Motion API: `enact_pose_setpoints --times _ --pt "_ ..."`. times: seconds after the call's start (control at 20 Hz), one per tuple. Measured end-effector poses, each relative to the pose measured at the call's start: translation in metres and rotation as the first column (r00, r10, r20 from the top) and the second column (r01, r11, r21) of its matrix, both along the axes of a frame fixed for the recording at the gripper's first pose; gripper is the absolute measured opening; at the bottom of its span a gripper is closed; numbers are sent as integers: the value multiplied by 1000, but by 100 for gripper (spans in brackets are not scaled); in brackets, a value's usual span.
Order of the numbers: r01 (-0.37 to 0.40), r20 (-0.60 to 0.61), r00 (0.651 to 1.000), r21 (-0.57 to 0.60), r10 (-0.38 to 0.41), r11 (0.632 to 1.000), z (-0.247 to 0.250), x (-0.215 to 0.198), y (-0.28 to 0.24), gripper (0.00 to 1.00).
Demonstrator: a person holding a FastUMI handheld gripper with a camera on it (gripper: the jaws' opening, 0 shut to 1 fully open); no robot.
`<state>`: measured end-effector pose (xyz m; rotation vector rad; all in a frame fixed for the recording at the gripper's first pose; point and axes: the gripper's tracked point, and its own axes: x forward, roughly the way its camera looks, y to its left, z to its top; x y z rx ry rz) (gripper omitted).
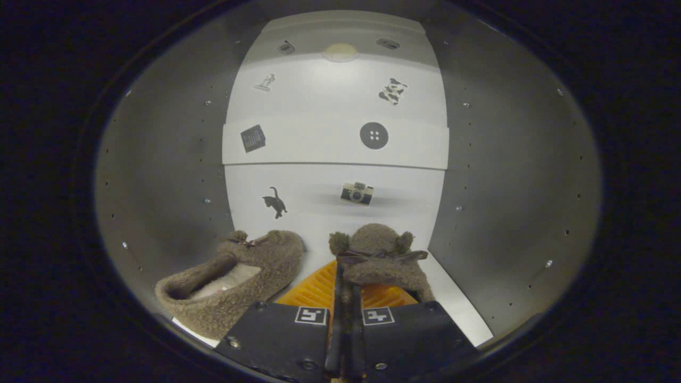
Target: Open the shoe cabinet door, grab the shoes and put them into the shoe cabinet, then close the shoe cabinet door.
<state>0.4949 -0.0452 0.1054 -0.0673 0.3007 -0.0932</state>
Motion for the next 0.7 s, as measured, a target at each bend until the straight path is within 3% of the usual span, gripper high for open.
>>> enact_pose_setpoints --times 0.15,0.25,0.3,0.45,0.65,0.7 --pt "-14 -40 999 -57 11 998 -5 0 -2 18" --pt "-6 -60 998 -86 0 996 -7 -1 -6 28" --pt "-8 -73 997 -81 2 997 -10 -2 -6 39" --pt "-18 -127 992 -81 8 997 -13 -12 -4 44" --pt "-10 -200 980 -92 -9 996 -17 -29 -4 67" --pt "-10 -207 978 -92 -9 996 -15 -35 -2 67"
